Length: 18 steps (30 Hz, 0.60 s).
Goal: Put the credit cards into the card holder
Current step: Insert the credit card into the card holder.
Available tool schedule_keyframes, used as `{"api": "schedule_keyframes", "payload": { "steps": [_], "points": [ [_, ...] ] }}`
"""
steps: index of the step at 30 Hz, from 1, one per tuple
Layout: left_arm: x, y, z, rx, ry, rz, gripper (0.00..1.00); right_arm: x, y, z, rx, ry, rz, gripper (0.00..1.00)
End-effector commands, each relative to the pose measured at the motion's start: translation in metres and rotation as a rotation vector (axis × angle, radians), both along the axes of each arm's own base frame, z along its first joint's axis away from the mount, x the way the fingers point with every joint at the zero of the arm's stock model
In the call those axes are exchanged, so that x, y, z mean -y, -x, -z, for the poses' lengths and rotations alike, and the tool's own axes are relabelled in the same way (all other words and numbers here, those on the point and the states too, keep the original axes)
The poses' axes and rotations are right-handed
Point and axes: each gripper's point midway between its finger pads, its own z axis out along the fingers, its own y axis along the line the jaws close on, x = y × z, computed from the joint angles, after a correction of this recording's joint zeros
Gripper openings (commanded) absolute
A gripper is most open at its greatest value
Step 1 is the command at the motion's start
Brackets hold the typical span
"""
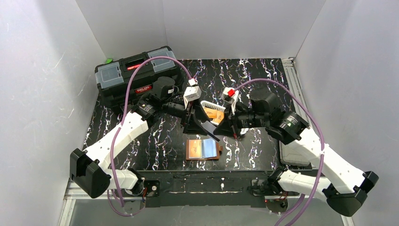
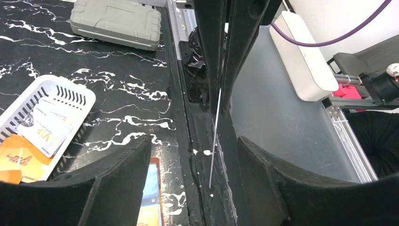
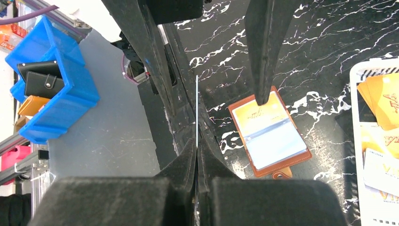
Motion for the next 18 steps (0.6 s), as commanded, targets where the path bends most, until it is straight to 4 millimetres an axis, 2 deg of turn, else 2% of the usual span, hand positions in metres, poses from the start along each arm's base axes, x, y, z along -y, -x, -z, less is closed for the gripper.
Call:
{"api": "schedule_keyframes", "payload": {
  "steps": [1,2,5,7,9,10,12,14,15,17,18],
  "points": [
    [-0.001,0.011,-0.019,0.030,0.040,0.029,0.60,-0.009,-0.005,-0.018,0.078,-0.009,-0.003,0.01],
    [-0.001,0.011,-0.021,0.034,0.044,0.030,0.53,-0.010,-0.006,-0.018,0.083,-0.006,0.003,0.01],
    [-0.002,0.010,-0.023,0.079,0.055,0.019,0.17,-0.011,-0.009,-0.021,0.102,-0.016,0.024,0.01],
    [-0.003,0.010,-0.021,0.091,0.047,0.014,0.00,-0.011,-0.009,-0.023,0.110,-0.018,0.032,0.01],
    [-0.004,0.010,-0.020,0.086,0.037,0.010,0.00,-0.009,-0.011,-0.025,0.118,-0.010,0.053,0.01],
    [-0.005,0.010,-0.022,0.091,0.039,0.006,0.00,-0.007,-0.014,-0.025,0.123,-0.007,0.069,0.06],
    [-0.006,0.010,-0.024,0.111,0.042,0.001,0.00,-0.001,-0.024,-0.029,0.141,-0.003,0.143,0.23],
    [-0.007,0.006,-0.027,0.160,0.038,-0.025,0.00,0.009,-0.038,-0.037,0.148,-0.019,0.273,0.44],
    [-0.008,0.003,-0.028,0.199,0.031,-0.039,0.00,0.016,-0.045,-0.042,0.143,-0.036,0.351,0.56],
    [-0.012,-0.006,-0.032,0.303,0.015,-0.069,0.00,0.029,-0.052,-0.055,0.125,-0.078,0.457,0.70],
    [-0.014,-0.013,-0.035,0.372,0.007,-0.087,0.00,0.033,-0.053,-0.061,0.112,-0.097,0.485,0.81]
  ]
}}
